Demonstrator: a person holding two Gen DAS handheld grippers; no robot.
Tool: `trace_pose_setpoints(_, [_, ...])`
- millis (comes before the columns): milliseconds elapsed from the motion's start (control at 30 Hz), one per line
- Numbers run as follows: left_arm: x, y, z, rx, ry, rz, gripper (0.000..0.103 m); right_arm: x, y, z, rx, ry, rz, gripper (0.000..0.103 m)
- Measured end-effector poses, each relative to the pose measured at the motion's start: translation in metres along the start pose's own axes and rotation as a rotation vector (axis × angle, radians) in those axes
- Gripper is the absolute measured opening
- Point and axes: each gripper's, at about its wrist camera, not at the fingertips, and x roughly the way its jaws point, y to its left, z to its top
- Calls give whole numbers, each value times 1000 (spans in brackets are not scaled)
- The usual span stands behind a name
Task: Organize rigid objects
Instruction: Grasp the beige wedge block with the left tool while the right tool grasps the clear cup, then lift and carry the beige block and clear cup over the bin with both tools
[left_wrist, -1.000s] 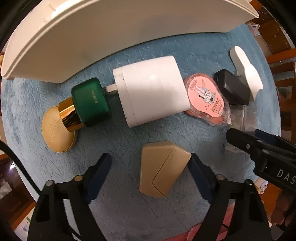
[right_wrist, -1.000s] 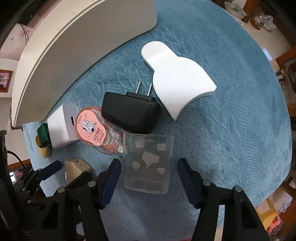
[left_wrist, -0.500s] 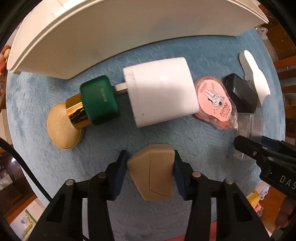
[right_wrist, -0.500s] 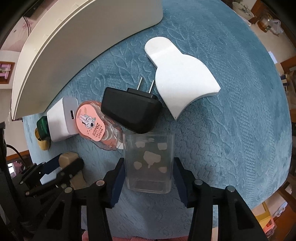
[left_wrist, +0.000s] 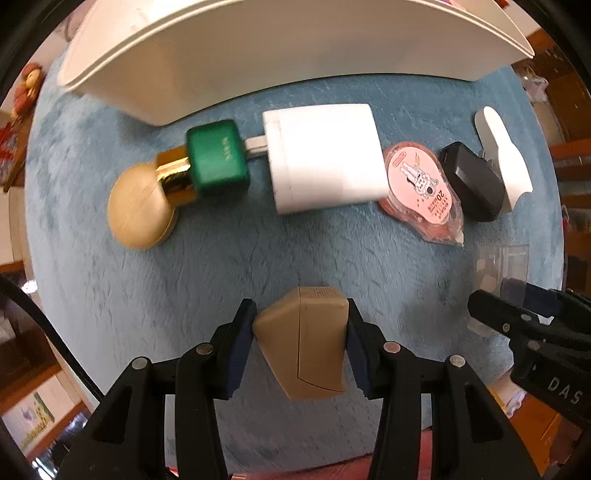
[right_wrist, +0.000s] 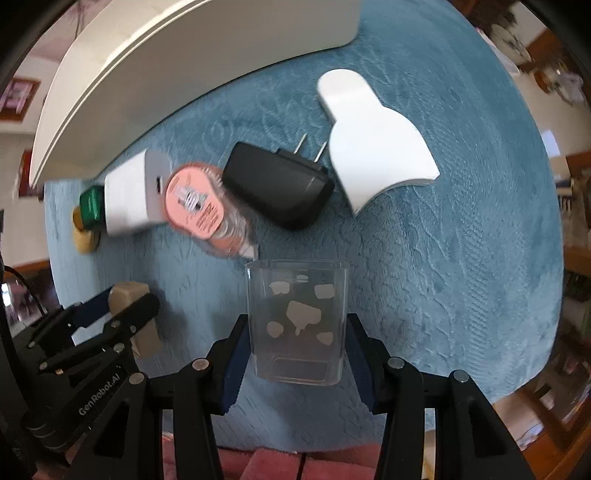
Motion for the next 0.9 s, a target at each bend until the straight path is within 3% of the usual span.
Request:
trace_pose_setpoints(467, [-62, 21, -58, -213, -107, 21, 50, -49, 37, -24, -280, 0, -28, 50])
trace_pose_setpoints(600, [-90, 24, -68, -238, -173, 44, 50, -76, 43, -26, -381, -53, -38, 50])
trace_pose_setpoints(733, [-116, 18, -59, -262, -235, 26, 50, -111, 50, -21, -456, -117, -41, 50])
trace_pose_setpoints(900, [-156, 13, -49, -239, -341, 75, 50, -145, 67, -17, -508, -190, -4, 50])
